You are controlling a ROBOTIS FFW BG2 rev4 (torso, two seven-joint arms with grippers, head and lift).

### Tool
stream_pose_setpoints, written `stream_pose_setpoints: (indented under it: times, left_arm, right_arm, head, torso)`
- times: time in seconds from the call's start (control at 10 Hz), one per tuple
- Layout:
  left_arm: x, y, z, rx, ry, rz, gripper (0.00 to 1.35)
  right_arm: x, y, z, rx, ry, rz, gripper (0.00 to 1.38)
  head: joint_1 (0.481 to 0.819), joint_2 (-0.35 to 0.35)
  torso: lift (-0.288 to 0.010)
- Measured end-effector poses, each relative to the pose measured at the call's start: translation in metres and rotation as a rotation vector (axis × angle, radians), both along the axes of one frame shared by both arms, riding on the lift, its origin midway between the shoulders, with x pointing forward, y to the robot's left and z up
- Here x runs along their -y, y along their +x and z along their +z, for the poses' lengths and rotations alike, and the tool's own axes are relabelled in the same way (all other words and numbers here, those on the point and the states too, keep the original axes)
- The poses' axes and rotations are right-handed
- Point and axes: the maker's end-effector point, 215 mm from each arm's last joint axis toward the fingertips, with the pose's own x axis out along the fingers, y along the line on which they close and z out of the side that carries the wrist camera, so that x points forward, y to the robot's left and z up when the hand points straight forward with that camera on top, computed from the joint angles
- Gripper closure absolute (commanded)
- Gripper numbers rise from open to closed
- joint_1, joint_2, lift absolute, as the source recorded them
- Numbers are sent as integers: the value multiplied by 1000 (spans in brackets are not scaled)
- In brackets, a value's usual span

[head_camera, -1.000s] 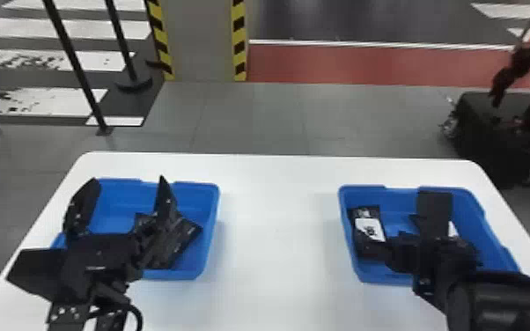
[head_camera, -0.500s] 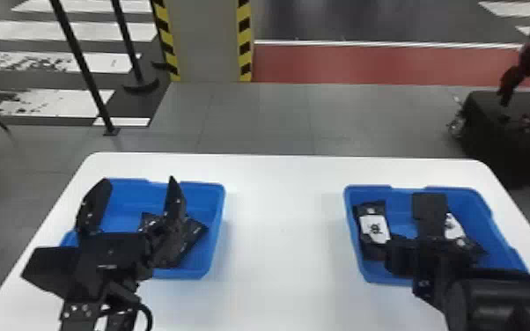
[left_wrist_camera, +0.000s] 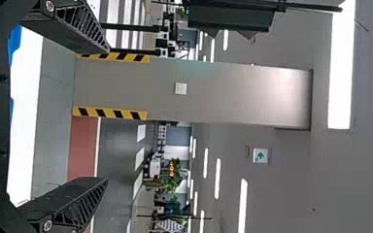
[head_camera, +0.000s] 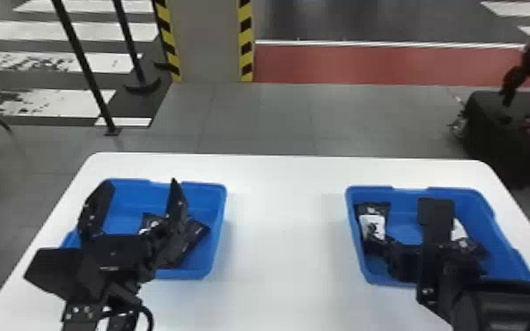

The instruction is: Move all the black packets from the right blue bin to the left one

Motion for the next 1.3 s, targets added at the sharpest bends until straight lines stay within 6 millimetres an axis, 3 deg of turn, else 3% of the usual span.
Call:
stream_pose_setpoints:
  times: [0.2, 0.3, 0.5, 0.6, 0.8, 1.0, 1.3]
  left_arm:
    - [2, -1, 5, 16, -31, -4, 88]
    - [4, -3, 9, 32, -77, -11, 88]
    - [9, -4, 18, 65, -173, -24, 91]
    - [10, -4, 25, 86, -208, -30, 90]
    - [22, 0, 32, 100, -271, -65, 96]
    - [45, 8, 36, 63, -310, -147, 99]
    - [75, 17, 44, 1, -328, -263, 151]
  right_arm:
    - [3, -20, 18, 37, 8, -5, 1157]
    - [7, -37, 44, 83, 5, -7, 1157]
    - [23, -74, 122, 210, -43, -15, 1157]
    - [21, -75, 168, 306, -49, 8, 1157]
    - [-19, -44, 231, 494, 48, 188, 1157]
    - [-65, -13, 254, 579, 142, 367, 1157]
    - [-132, 7, 235, 539, 299, 570, 1156]
  head:
    - [695, 26]
    - [695, 20]
    - [695, 0]
    - [695, -11]
    - [695, 22]
    - [695, 43]
    - [695, 90]
  torso:
    - [-110]
    - [-110]
    - [-110]
    - [-110]
    - [-110]
    - [-110]
    - [-110]
